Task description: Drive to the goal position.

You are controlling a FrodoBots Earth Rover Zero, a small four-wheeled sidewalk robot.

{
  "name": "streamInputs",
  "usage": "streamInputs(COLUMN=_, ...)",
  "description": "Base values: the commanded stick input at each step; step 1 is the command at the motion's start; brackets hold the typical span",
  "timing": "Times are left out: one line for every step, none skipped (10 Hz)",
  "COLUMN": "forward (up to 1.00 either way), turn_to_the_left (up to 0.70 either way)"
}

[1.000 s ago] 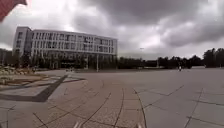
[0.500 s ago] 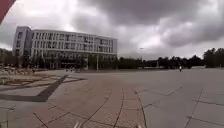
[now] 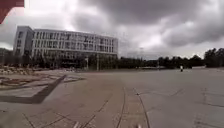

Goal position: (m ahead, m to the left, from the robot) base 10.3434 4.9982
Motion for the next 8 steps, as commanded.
streamInputs(forward=0.50, turn_to_the_left=0.26)
streamInputs(forward=0.50, turn_to_the_left=0.17)
streamInputs(forward=0.50, turn_to_the_left=0.05)
streamInputs(forward=0.50, turn_to_the_left=0.01)
streamInputs(forward=0.50, turn_to_the_left=0.01)
streamInputs(forward=0.50, turn_to_the_left=0.01)
streamInputs(forward=0.50, turn_to_the_left=0.01)
streamInputs(forward=0.50, turn_to_the_left=0.01)
